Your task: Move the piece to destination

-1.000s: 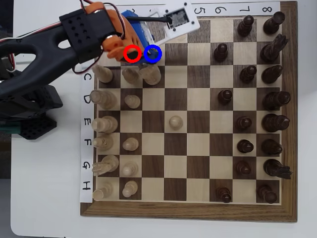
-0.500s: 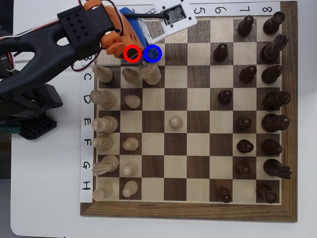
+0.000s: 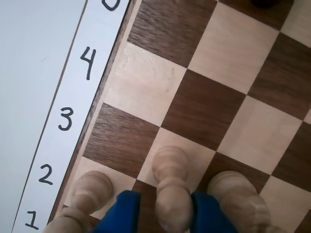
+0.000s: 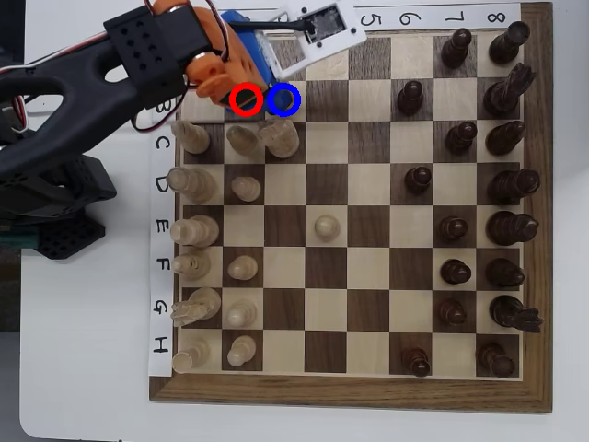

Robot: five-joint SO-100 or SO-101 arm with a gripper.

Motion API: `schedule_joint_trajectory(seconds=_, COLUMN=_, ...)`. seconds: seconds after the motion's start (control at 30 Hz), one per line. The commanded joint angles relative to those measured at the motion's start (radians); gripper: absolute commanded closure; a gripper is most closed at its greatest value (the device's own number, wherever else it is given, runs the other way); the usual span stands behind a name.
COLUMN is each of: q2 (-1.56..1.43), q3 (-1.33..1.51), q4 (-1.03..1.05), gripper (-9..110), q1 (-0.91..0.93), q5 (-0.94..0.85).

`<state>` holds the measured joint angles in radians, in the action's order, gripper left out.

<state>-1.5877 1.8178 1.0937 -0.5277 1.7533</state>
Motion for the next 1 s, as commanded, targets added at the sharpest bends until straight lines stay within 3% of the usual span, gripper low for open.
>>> schedule_joint_trajectory(seconds=0.0, q2=-0.183, q3=-0.262, q4=0.048, gripper=86, q1=0.021, q5=0.327)
schedule_joint_trajectory(seconds=0.47, q2=-0.328, q3=-0.367, q4=0.176, gripper=87, q1=0.034, q5=0.278)
schedule_joint_trajectory(seconds=0.97, q2=-0.405, q3=-0.951, q4=0.483, gripper=88, q1=-0.041, q5=0.071)
